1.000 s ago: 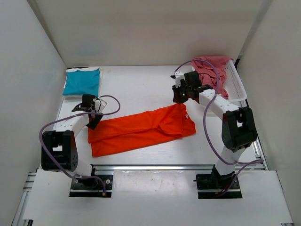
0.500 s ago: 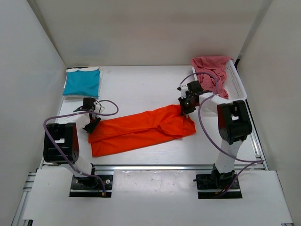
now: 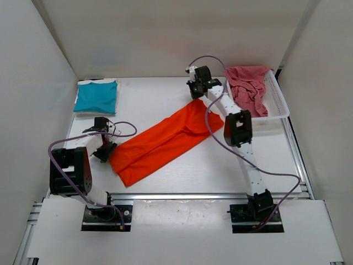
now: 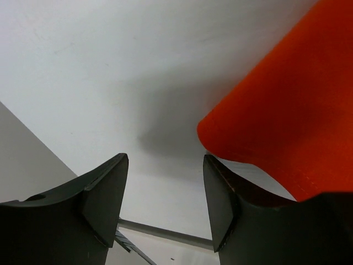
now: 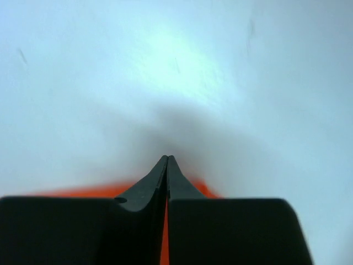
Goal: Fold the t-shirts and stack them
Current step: Rotate the tshirt 90 degrees
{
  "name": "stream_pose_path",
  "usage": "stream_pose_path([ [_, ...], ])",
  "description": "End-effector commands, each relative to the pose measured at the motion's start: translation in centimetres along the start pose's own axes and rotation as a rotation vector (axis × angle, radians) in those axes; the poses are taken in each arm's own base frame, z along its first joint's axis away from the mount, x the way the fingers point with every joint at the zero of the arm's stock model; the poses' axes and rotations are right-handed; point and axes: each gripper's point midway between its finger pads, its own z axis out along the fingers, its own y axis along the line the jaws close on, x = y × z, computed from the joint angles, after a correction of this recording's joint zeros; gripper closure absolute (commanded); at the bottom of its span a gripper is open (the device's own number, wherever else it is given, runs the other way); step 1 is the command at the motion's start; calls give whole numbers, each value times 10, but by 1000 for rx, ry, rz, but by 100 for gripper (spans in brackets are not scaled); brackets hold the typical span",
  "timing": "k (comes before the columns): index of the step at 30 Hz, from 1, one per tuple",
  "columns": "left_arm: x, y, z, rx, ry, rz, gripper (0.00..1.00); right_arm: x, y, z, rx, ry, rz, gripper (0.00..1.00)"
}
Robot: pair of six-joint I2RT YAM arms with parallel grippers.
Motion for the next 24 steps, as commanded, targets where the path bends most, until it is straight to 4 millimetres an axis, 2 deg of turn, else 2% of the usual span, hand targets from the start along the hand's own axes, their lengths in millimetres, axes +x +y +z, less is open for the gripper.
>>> stream_pose_path([
  [1,-4,-8,-15,56,-41,-7,32,-49,8,-22,-53,-90,101,86],
  [2,-9,-7,-17,56,-52,-13,32,-57,14,-25,-79,-117,130,74],
  [4,-16,0,-22,56,-80,-52,32,-81,13,-44,-90,-181,126,59],
  [5,-26,5,-28,58,-117,-70,32,-84,10,-49,-70,-181,111,52],
  [6,-30,10,-30,57,-132,-93,33,-98,6,-60,-40,-221,97,49],
  [7,-39,15,-37,51,-165,-112,33,-110,12,-73,-33,-246,37,43],
  [8,-49,21,-43,36,-196,-121,32,-118,9,-84,-5,-266,28,39],
  [10,-64,26,-55,12,-252,-133,31,-146,11,-123,26,-337,12,37],
  [11,-71,28,-63,1,-286,-148,31,-153,11,-136,42,-351,22,35],
  [13,-81,25,-71,10,-330,-153,29,-165,14,-177,105,-375,42,35],
  [14,-84,31,-77,3,-352,-177,28,-162,12,-197,145,-355,65,34],
  [15,-87,28,-79,14,-368,-175,28,-146,11,-203,190,-291,73,34],
  [16,-94,19,-85,23,-398,-166,27,-138,18,-220,223,-249,37,35],
  [17,-95,16,-85,29,-412,-157,26,-137,33,-234,208,-242,0,35],
  [19,-97,11,-87,41,-434,-173,26,-118,52,-254,184,-181,-14,36],
  [20,-96,8,-85,50,-442,-175,27,-97,68,-265,156,-134,-35,36],
  [21,-92,5,-83,50,-437,-183,27,-93,82,-270,121,-152,-43,35],
  [22,-93,6,-84,45,-449,-190,26,-67,90,-277,82,-132,-42,35],
  [23,-88,1,-83,53,-446,-187,26,-27,98,-288,41,-85,-62,35],
  [24,-87,-3,-84,60,-451,-169,26,-15,108,-293,-16,-101,-77,35],
])
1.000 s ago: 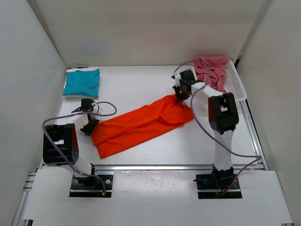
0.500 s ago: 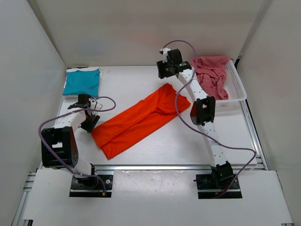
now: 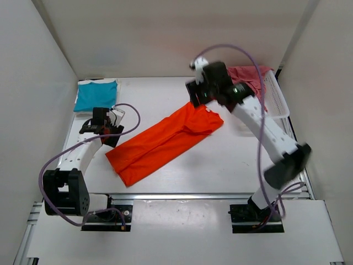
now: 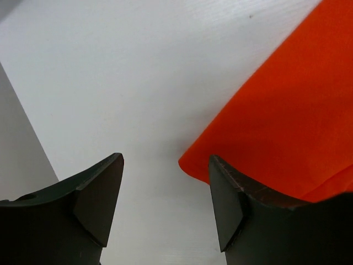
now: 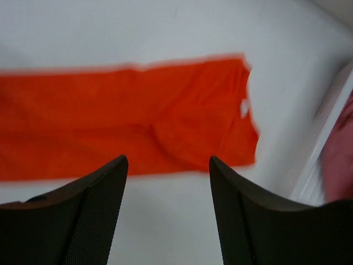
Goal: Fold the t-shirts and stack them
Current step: Rotate the tshirt 90 degrees
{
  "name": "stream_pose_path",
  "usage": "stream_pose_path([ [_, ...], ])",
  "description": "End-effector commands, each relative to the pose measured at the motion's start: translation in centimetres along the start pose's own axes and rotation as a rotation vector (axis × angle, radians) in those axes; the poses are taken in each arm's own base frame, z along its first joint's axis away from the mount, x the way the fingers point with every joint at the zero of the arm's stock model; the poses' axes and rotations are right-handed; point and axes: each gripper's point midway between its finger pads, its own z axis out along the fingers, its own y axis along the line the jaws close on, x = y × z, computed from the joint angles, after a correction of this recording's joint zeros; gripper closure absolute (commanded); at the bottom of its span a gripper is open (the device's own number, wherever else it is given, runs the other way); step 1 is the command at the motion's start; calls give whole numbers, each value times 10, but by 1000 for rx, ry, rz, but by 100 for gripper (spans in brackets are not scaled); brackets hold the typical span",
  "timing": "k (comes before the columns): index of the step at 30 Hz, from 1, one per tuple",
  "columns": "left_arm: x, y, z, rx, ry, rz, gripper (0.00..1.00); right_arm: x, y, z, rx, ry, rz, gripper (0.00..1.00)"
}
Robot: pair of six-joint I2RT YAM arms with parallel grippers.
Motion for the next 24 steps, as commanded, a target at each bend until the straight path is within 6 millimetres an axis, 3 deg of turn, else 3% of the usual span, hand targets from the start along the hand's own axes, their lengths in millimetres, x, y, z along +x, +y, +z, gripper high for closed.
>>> stream_pose_path([
  [1,1,-12,-8,28,-48,-11,26,91,25,-37,-138,95,-22,34],
  [2,3,-14,-9,31,-44,1,26,127,31,-54,-198,119,-16,33],
  [3,8,-16,-10,26,-34,27,26,140,27,-60,-198,133,-2,33],
  [4,13,-21,-9,33,-24,47,26,168,23,-65,-189,176,32,33],
  [5,16,-23,-9,38,-26,54,26,193,15,-64,-159,224,79,35],
  [8,23,-25,-8,52,-12,39,26,223,5,-34,-142,257,251,37],
  [9,22,-21,-10,44,-20,15,27,229,2,-23,-136,270,301,38],
  [10,22,-18,-12,34,-25,-15,27,221,-1,-13,-134,231,321,39],
  [12,17,-10,-16,11,-81,-89,27,233,-6,10,-108,256,404,40],
  [15,16,-3,-26,24,-156,-164,23,232,-34,38,-54,211,573,40],
  [18,12,-6,-28,41,-170,-186,22,243,-65,54,26,206,743,41],
  [21,15,-10,-22,41,-136,-230,23,253,-80,64,138,233,710,45],
  [24,13,-12,-16,63,-122,-303,22,262,-83,77,217,290,722,46],
])
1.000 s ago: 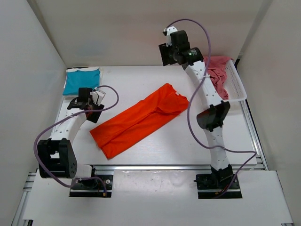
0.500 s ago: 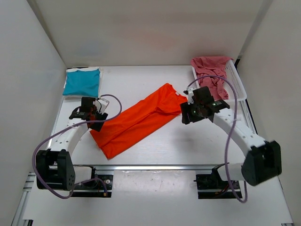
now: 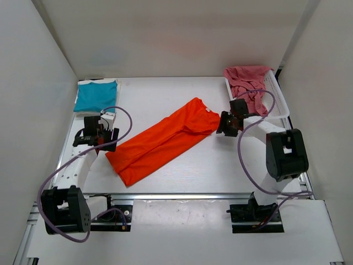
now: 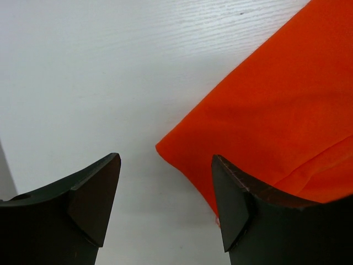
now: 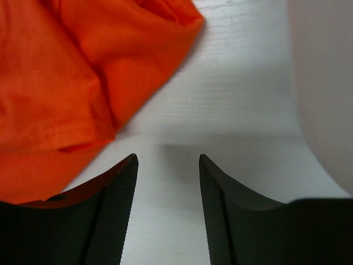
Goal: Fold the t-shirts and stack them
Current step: Rotate the tshirt 90 degrees
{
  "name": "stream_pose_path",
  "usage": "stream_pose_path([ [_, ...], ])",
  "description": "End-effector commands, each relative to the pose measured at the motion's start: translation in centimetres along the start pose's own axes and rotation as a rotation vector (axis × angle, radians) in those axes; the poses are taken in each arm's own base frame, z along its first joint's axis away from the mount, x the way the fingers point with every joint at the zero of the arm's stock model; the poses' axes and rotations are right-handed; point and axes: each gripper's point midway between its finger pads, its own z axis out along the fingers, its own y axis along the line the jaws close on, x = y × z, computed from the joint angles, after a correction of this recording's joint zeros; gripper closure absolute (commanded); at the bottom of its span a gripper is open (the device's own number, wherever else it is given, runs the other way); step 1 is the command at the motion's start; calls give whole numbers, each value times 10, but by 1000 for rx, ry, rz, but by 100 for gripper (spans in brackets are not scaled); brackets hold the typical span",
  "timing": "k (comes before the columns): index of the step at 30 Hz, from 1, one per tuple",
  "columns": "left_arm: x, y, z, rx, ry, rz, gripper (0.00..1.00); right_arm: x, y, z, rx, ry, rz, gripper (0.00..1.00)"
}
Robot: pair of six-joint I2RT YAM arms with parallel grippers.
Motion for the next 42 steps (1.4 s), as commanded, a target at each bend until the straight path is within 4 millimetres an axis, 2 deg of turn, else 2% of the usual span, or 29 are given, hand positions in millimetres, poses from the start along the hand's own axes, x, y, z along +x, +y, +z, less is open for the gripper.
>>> stream_pose_path([
  [1,-5,-5,7,27,-2,-118,22,-33,11,15,64,-71,44,47],
  [2,-3,-7,9,41,12,-147,23,-36,14,19,76,-68,43,47],
  [3,-10,-6,8,44,-3,-156,22,-40,9,20,104,-73,49,48],
  [7,-12,-12,11,83,4,-179,23,-46,1,38,164,-48,72,52],
  [9,-12,-12,13,85,10,-182,24,-37,-6,45,185,-28,92,52],
  [12,-10,-10,14,85,18,-198,24,-37,5,51,173,-32,65,52],
  [16,-11,-5,16,76,16,-220,23,-48,21,64,149,-29,-5,54],
  [17,-9,-6,18,82,26,-212,23,-49,23,68,146,-25,-12,57],
  [19,-9,-4,20,75,25,-218,23,-47,28,75,130,3,-37,72],
  [20,-10,-4,20,78,23,-211,23,-49,29,78,127,4,-49,75],
  [22,-7,-5,22,79,31,-211,23,-54,35,83,100,-2,-72,93],
  [24,-4,-5,23,79,38,-218,23,-67,43,87,96,-55,-150,100],
  [26,0,-7,23,86,55,-203,22,-102,64,88,63,-171,-254,100],
  [27,2,-9,23,90,67,-206,23,-118,81,91,40,-206,-290,100],
  [28,3,-10,24,94,79,-193,22,-125,91,94,8,-213,-318,100],
  [30,3,-10,27,90,100,-169,23,-159,124,110,-103,-257,-367,100],
  [31,3,-10,30,93,113,-143,23,-161,135,116,-138,-241,-377,100],
  [33,1,-8,32,89,140,-121,23,-185,154,143,-160,-250,-399,100],
  [34,-1,-8,35,87,151,-103,24,-198,161,143,-174,-285,-392,99],
  [35,-9,-5,34,86,136,-93,23,-200,160,148,-188,-296,-362,92],
  [36,-9,-9,37,97,150,-83,23,-204,162,146,-191,-311,-366,85],
  [38,-10,-12,40,105,151,-46,23,-213,178,142,-212,-370,-446,47],
  [39,-12,-16,43,110,148,-39,23,-224,186,138,-205,-429,-509,41],
  [41,-4,-25,47,129,164,-7,23,-248,193,124,-190,-528,-578,18],
  [42,-6,-28,47,135,153,-10,23,-263,199,112,-189,-585,-615,17],
])
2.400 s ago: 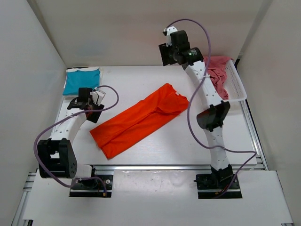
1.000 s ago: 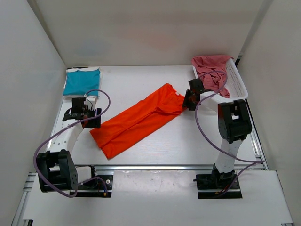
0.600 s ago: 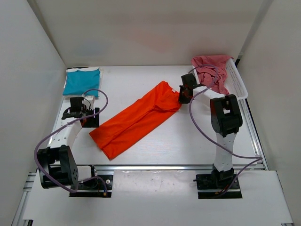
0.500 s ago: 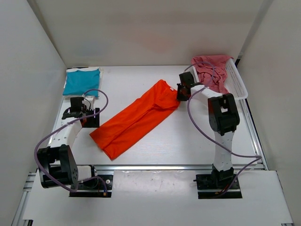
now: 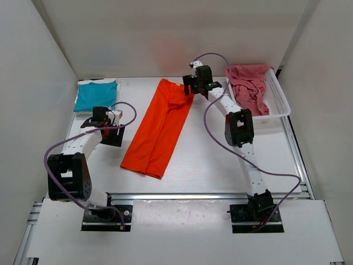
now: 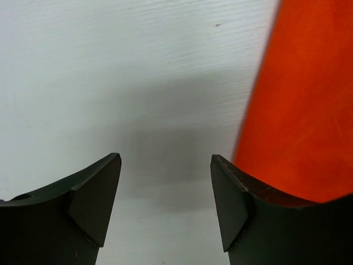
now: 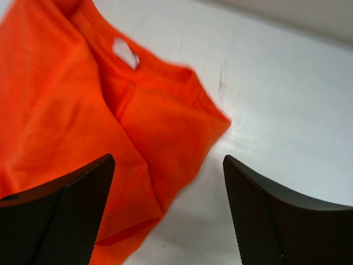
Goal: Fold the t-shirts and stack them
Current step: Rotate the tshirt 90 degrees
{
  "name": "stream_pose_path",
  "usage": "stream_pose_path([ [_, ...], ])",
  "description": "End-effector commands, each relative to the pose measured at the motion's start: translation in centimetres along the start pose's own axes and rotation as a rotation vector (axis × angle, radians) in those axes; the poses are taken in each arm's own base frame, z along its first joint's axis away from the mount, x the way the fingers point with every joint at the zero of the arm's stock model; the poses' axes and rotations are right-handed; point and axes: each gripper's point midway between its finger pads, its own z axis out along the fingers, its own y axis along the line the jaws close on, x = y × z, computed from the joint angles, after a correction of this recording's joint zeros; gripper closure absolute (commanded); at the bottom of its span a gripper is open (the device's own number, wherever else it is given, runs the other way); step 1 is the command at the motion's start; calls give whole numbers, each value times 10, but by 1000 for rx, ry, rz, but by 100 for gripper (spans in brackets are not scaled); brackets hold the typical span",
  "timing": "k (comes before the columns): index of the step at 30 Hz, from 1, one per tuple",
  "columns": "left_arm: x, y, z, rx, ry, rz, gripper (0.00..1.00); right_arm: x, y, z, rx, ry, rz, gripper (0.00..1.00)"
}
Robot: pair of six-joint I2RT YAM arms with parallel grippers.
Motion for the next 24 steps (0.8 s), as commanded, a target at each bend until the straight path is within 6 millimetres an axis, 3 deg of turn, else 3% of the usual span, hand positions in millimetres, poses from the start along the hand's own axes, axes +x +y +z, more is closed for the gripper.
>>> stream_pose_path([
  [1,-7,-8,-3,19,-34,42,23,-98,9,-24,0,-267,-190,15],
  [4,-15,-22,-12,45,-88,66,22,-127,11,-49,39,-298,-180,11],
  [6,-11,-23,-19,49,-103,54,23,-120,11,-65,50,-221,-146,10],
  [7,-9,-22,-22,45,-112,54,22,-130,15,-80,42,-226,-111,10],
  [8,-9,-22,-28,44,-132,52,22,-119,24,-90,-5,-160,-107,13],
  [9,-3,-23,-28,45,-122,52,22,-96,42,-97,-102,-60,-43,14],
  [10,-3,-23,-33,50,-134,43,22,-87,45,-108,-131,-9,-1,16],
  [13,-4,-22,-41,96,-158,-3,22,-59,93,-140,-323,85,-54,18],
  [17,-19,-29,-57,115,-228,-23,23,-34,108,-177,-355,139,-88,19],
  [19,-21,-37,-64,136,-263,-16,22,-11,113,-214,-381,157,-122,19],
  [20,-19,-44,-70,161,-285,-11,22,19,109,-235,-382,193,-129,18],
  [21,-16,-47,-73,166,-296,-7,23,23,115,-244,-410,145,-159,18],
  [23,-6,-56,-74,175,-290,8,22,71,119,-284,-467,115,-289,18],
  [24,1,-53,-72,159,-281,-10,21,80,139,-291,-512,96,-369,19],
])
